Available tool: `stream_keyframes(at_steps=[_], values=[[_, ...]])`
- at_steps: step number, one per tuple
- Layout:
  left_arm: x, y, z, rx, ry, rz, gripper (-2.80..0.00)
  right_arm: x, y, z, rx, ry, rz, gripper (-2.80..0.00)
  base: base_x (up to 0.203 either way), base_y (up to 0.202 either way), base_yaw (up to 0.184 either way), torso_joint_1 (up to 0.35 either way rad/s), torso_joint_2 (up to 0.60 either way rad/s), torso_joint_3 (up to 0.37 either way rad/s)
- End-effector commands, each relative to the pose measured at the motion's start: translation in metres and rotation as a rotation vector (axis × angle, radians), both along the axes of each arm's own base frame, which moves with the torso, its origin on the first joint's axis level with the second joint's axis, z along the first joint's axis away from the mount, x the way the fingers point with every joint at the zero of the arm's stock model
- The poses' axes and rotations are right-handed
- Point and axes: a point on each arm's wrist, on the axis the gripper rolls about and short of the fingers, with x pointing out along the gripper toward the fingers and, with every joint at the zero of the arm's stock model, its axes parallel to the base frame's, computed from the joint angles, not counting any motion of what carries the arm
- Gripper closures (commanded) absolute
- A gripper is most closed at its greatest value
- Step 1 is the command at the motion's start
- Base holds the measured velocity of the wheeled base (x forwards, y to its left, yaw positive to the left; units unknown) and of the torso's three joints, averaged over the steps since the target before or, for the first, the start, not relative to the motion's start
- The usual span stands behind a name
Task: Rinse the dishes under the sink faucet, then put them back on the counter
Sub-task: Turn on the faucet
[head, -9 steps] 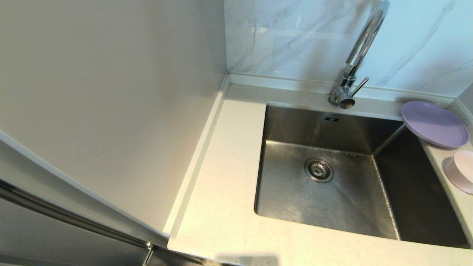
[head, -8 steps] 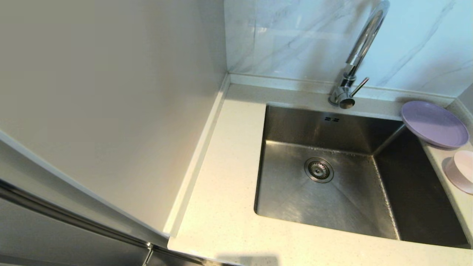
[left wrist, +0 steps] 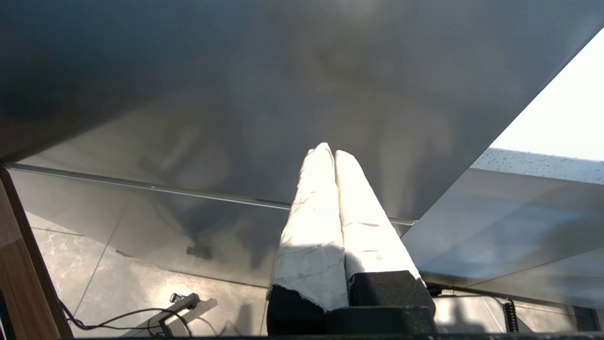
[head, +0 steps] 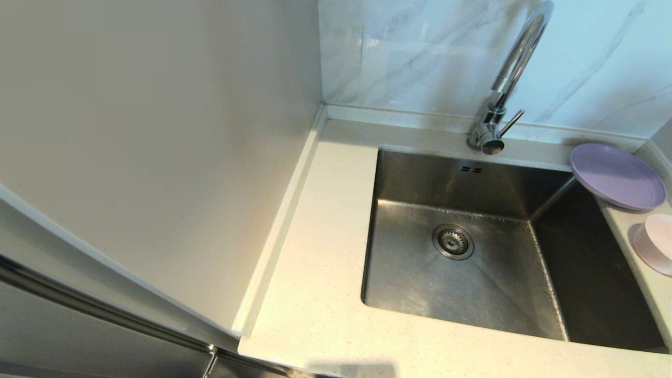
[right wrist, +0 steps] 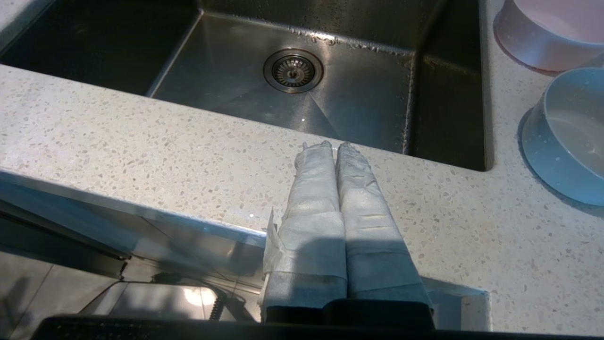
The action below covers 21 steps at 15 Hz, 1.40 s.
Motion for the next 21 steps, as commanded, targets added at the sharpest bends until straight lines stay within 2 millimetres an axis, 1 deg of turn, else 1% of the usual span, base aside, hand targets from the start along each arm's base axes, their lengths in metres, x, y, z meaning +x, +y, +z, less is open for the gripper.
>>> stream_keyframes(at_steps=[1, 21], values=[[0.0000, 0.0000, 0.0000, 0.000, 0.000, -0.001, 0.00, 0.0008, 0.0000, -0.0025, 0.000, 0.011, 0.000, 0.00, 0.000, 0.000, 0.000, 0.000, 0.00, 0.000], [0.0000, 0.0000, 0.0000, 0.000, 0.000, 0.001, 0.00, 0.0007, -0.0004, -0.0024, 0.039, 0.008, -0.018, 0.00, 0.000, 0.000, 0.000, 0.000, 0.00, 0.000]])
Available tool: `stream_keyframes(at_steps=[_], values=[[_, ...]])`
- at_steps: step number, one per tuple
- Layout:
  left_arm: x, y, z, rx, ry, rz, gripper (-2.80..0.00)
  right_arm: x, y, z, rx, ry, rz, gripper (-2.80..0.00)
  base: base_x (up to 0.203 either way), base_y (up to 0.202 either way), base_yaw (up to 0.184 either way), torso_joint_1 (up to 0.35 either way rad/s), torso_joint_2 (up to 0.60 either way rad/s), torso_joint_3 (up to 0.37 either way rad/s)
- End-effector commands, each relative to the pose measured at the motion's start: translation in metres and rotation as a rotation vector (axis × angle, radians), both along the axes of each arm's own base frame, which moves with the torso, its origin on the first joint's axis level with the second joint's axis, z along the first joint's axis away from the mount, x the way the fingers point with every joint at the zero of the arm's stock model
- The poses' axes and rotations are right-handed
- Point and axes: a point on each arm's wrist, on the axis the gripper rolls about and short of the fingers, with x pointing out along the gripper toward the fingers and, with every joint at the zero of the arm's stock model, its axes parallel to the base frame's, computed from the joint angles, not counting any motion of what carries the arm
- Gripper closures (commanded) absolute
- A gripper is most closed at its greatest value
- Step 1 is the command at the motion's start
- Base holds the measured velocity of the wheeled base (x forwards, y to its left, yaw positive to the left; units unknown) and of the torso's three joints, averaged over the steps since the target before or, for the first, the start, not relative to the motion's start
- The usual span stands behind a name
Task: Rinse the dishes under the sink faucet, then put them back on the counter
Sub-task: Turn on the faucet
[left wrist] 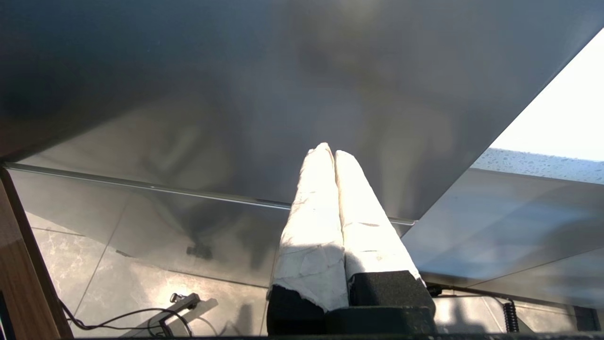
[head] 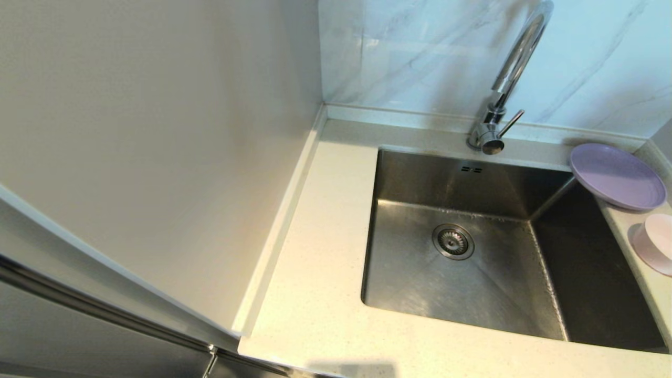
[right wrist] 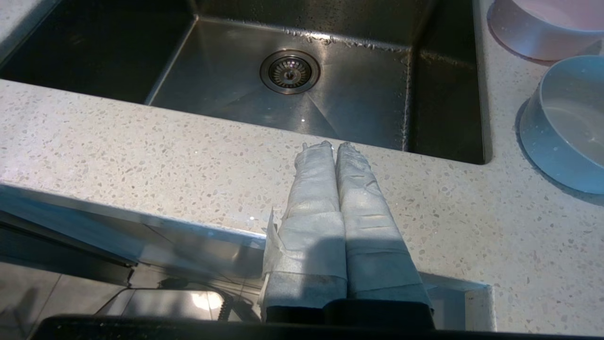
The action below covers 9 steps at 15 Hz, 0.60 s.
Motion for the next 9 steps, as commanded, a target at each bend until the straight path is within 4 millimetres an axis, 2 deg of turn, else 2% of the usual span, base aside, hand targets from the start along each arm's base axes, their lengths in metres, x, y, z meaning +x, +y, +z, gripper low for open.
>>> stream_keyframes(at_steps=[1, 9], values=[[0.0000, 0.0000, 0.0000, 0.000, 0.000, 0.000, 0.00, 0.0008, 0.0000, -0.0025, -0.002, 0.011, 0.002, 0.00, 0.000, 0.000, 0.000, 0.000, 0.00, 0.000], [0.0000, 0.0000, 0.0000, 0.000, 0.000, 0.000, 0.00, 0.0008, 0.0000, -0.0025, -0.004, 0.011, 0.000, 0.00, 0.000, 0.000, 0.000, 0.000, 0.00, 0.000]])
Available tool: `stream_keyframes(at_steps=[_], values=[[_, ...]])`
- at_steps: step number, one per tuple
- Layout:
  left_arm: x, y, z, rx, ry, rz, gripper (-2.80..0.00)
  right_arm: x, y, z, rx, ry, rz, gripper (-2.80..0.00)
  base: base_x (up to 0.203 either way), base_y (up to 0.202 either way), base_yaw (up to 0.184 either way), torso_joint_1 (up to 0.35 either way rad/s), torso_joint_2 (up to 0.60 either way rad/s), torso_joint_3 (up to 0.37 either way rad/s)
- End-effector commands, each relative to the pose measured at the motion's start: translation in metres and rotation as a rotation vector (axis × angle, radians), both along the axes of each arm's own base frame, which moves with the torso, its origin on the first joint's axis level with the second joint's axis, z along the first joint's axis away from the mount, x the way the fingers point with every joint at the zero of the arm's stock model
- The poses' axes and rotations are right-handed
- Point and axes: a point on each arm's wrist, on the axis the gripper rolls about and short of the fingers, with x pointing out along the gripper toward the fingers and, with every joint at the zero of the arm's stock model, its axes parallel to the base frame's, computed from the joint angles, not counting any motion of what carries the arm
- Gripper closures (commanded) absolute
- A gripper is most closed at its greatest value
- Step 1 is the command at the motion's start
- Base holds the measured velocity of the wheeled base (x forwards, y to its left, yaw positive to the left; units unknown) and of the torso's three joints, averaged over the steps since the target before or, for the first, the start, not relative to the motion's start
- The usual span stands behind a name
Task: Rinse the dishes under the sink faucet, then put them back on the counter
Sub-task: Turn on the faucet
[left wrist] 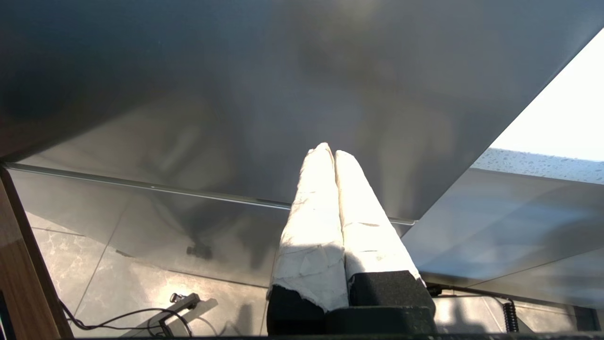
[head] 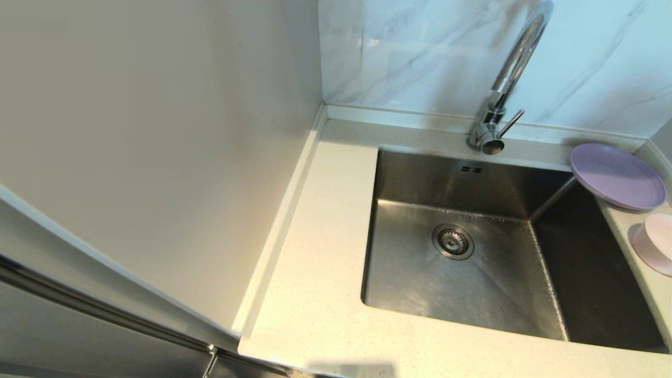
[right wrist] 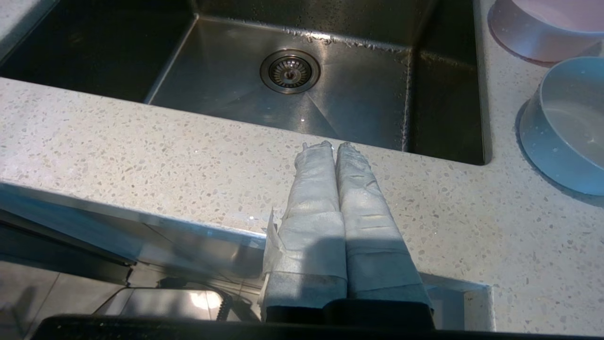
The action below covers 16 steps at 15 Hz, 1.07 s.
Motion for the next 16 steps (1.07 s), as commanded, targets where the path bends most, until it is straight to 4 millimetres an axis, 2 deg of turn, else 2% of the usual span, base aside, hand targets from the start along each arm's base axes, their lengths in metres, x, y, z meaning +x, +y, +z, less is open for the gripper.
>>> stream_keyframes(at_steps=[1, 4, 8, 12, 14, 16], values=[[0.000, 0.000, 0.000, 0.000, 0.000, 0.001, 0.00, 0.001, 0.000, -0.003, 0.001, 0.013, 0.000, 0.00, 0.000, 0.000, 0.000, 0.000, 0.00, 0.000], [0.000, 0.000, 0.000, 0.000, 0.000, 0.001, 0.00, -0.003, 0.000, 0.005, -0.004, 0.017, -0.002, 0.00, 0.000, 0.000, 0.000, 0.000, 0.00, 0.000], [0.000, 0.000, 0.000, 0.000, 0.000, -0.001, 0.00, -0.012, 0.000, 0.039, -0.001, 0.053, 0.003, 0.00, 0.000, 0.000, 0.000, 0.000, 0.00, 0.000], [0.000, 0.000, 0.000, 0.000, 0.000, 0.001, 0.00, -0.015, 0.000, 0.095, 0.004, 0.097, -0.011, 0.00, 0.000, 0.000, 0.000, 0.000, 0.00, 0.000], [0.000, 0.000, 0.000, 0.000, 0.000, -0.001, 0.00, -0.007, 0.001, 0.130, 0.020, 0.181, -0.044, 0.00, 0.000, 0.000, 0.000, 0.000, 0.00, 0.000], [0.000, 0.000, 0.000, 0.000, 0.000, 0.001, 0.00, 0.007, 0.000, 0.173, 0.049, 0.240, -0.068, 0.00, 0.000, 0.000, 0.000, 0.000, 0.00, 0.000]])
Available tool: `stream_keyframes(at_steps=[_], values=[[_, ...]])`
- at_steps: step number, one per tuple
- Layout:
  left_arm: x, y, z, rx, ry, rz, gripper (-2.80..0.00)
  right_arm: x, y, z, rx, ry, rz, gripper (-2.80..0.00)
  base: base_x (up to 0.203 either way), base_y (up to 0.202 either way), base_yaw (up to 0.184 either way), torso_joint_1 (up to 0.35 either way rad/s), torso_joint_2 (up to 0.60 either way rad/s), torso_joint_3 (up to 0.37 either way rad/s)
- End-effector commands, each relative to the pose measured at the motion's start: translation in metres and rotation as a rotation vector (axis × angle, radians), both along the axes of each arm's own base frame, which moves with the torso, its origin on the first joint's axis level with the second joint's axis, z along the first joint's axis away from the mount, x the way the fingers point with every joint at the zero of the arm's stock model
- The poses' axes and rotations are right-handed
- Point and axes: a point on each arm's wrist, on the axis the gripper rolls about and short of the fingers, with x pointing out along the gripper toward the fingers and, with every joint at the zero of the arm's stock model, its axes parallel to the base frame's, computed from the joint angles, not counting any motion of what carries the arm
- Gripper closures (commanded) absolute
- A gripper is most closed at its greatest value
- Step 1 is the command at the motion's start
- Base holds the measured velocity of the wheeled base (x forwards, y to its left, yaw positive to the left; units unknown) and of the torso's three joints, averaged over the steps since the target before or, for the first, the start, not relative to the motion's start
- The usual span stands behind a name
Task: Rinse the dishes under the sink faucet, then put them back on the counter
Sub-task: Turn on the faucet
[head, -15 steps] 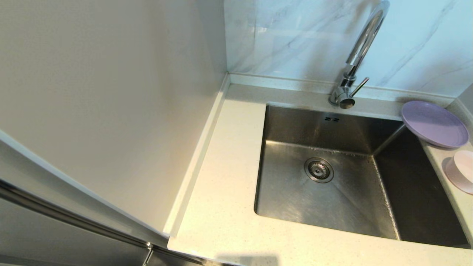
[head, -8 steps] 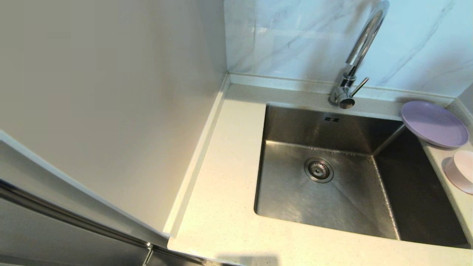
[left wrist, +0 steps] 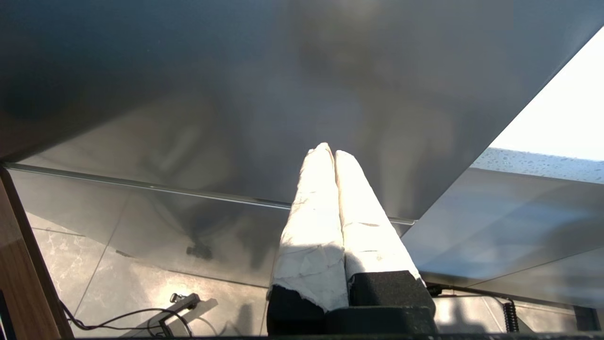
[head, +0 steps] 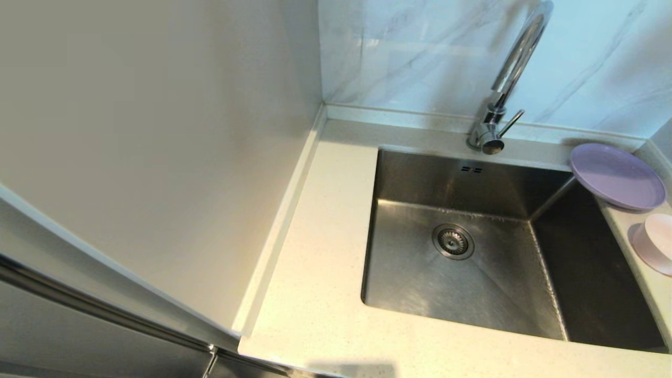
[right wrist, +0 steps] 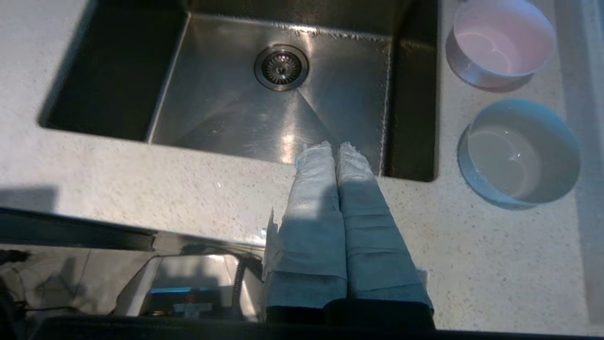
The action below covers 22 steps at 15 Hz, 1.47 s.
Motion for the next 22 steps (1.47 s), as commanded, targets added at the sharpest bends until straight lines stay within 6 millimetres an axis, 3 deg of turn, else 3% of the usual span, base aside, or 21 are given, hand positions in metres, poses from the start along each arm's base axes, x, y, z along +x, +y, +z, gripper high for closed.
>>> stream_keyframes(at_steps=[1, 5, 10, 13, 16, 19, 22], values=[[0.000, 0.000, 0.000, 0.000, 0.000, 0.000, 0.00, 0.032, -0.001, 0.055, 0.030, 0.121, -0.023, 0.00, 0.000, 0.000, 0.000, 0.000, 0.00, 0.000], [0.000, 0.000, 0.000, 0.000, 0.000, -0.001, 0.00, 0.077, -0.004, 0.124, 0.124, 0.196, -0.066, 0.00, 0.000, 0.000, 0.000, 0.000, 0.00, 0.000], [0.000, 0.000, 0.000, 0.000, 0.000, 0.000, 0.00, 0.145, -0.012, 0.166, 0.278, 0.195, -0.149, 0.00, 0.000, 0.000, 0.000, 0.000, 0.00, 0.000], [0.000, 0.000, 0.000, 0.000, 0.000, 0.000, 0.00, 0.203, -0.028, 0.170, 0.395, 0.226, -0.255, 0.00, 0.000, 0.000, 0.000, 0.000, 0.00, 0.000], [0.000, 0.000, 0.000, 0.000, 0.000, 0.000, 0.00, 0.258, -0.066, 0.163, 0.519, 0.262, -0.305, 0.00, 0.000, 0.000, 0.000, 0.000, 0.00, 0.000], [0.000, 0.000, 0.000, 0.000, 0.000, 0.000, 0.00, 0.294, -0.120, 0.143, 0.719, 0.317, -0.128, 0.00, 0.000, 0.000, 0.000, 0.000, 0.00, 0.000], [0.000, 0.000, 0.000, 0.000, 0.000, 0.000, 0.00, 0.310, -0.168, 0.117, 0.923, 0.345, 0.128, 0.00, 0.000, 0.000, 0.000, 0.000, 0.00, 0.000]])
